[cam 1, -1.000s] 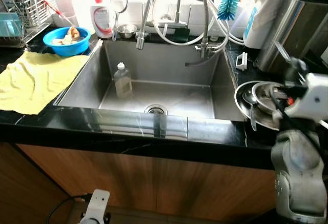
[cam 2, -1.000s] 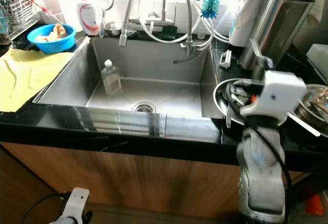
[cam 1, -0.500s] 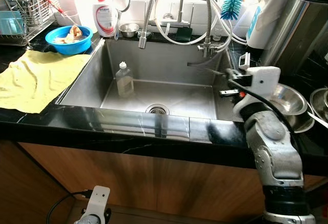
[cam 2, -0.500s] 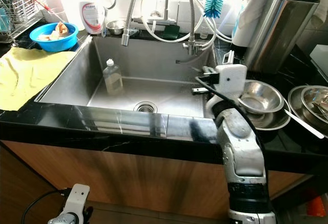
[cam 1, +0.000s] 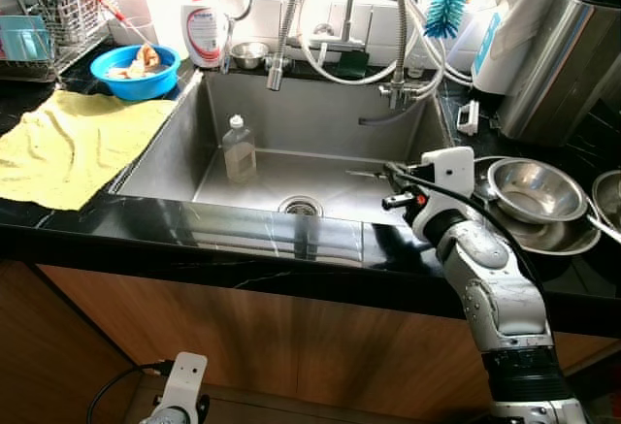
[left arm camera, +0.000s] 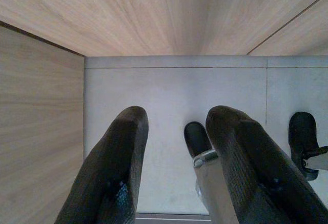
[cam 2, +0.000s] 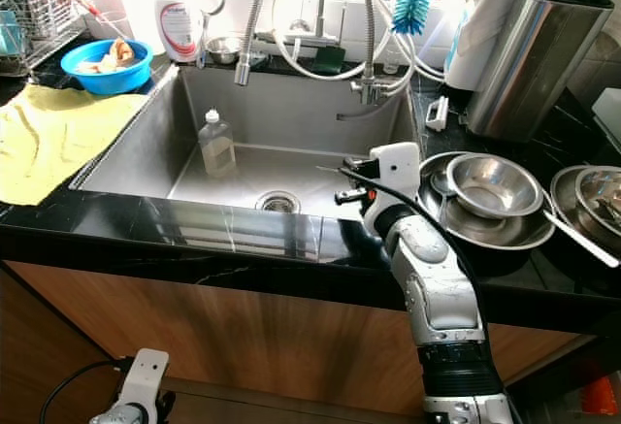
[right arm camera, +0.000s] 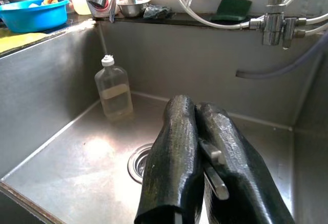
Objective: Kitchen organization
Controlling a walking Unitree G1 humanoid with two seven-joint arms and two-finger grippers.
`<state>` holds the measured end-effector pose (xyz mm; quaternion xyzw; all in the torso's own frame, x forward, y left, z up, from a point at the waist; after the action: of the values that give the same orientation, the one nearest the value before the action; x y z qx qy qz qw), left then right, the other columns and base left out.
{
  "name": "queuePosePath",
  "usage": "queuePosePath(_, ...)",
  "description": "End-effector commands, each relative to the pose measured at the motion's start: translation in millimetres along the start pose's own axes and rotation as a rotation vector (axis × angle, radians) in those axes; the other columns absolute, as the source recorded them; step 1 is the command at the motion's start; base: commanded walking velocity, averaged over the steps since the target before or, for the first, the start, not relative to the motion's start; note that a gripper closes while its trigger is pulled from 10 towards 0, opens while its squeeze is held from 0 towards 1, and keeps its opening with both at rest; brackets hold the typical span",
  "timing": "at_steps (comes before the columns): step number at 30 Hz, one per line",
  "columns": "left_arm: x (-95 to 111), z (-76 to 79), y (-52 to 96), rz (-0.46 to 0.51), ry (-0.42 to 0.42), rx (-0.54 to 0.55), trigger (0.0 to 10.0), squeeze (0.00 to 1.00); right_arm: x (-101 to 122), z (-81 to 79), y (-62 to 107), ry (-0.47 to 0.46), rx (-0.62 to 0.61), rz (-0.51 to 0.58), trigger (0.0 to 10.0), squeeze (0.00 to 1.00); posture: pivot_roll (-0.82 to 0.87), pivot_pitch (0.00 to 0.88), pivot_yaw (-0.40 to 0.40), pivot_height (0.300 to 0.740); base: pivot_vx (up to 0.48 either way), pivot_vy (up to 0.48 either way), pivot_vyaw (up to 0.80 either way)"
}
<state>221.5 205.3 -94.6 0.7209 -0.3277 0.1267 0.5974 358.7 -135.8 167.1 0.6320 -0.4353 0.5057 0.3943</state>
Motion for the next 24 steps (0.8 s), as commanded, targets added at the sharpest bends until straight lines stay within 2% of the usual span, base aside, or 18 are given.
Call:
queuePosePath(1,-6.6,0.7,1.3,-0.012,0.011,0.000,10.0,0.00,-1.9,0.7,0.3,0.003,-0.019,-0.007,10.0,0.00,-0.12,0.000,-0.043,0.740,0.000,0.000,0.00)
queuePosePath(7,-6.6,0.1,1.3,-0.012,0.006,-0.002,10.0,0.00,-6.6,-3.5,1.9,-0.009,-0.013,-0.022,10.0,0.00,-0.13,0.000,-0.042,0.740,0.000,0.000,0.00)
queuePosePath(8,-6.9,0.3,1.4,-0.012,0.004,-0.003,10.0,0.00,-6.4,-4.1,2.5,-0.012,-0.012,-0.019,10.0,0.09,-0.13,0.000,-0.040,0.740,0.000,0.000,0.00)
queuePosePath(10,-7.0,0.5,1.4,-0.012,0.004,-0.003,10.0,0.00,-6.3,-4.2,2.7,-0.011,-0.013,-0.018,10.0,0.10,-0.13,0.000,-0.040,0.740,0.000,0.000,0.00)
queuePosePath(11,-6.6,1.2,1.3,-0.011,0.002,-0.005,10.0,0.00,-5.8,-4.1,3.2,-0.013,-0.014,-0.016,10.0,0.88,-0.13,0.000,-0.038,0.740,0.000,0.000,0.00)
queuePosePath(12,-6.5,1.4,1.3,-0.011,0.001,-0.006,10.0,0.00,-5.5,-3.8,3.4,-0.014,-0.016,-0.015,10.0,0.88,-0.13,0.000,-0.038,0.740,0.000,0.000,0.00)
queuePosePath(13,-6.3,1.7,1.3,-0.011,0.001,-0.006,10.0,0.00,-4.9,-3.3,3.5,-0.014,-0.021,-0.013,10.0,1.00,-0.13,0.000,-0.039,0.740,0.000,0.000,0.00)
queuePosePath(24,-4.0,1.9,0.8,-0.007,0.001,-0.007,10.0,0.00,1.9,-2.2,2.2,-0.017,-0.048,0.012,10.0,1.00,-0.13,0.000,-0.046,0.740,0.000,0.000,0.00)
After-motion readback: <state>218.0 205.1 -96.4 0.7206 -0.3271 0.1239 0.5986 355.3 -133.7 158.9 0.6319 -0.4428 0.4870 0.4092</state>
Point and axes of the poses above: a point about 5 cm out from each wrist's last joint towards the gripper, its own y axis pointing back from the gripper into the wrist, its own x axis along the axis of the wrist's last joint, z = x × y, the point moved 3 cm from there along -y, pointing out of the wrist towards the gripper, and after that the axes turned 8 degrees about -y, right-handed, at the moved point
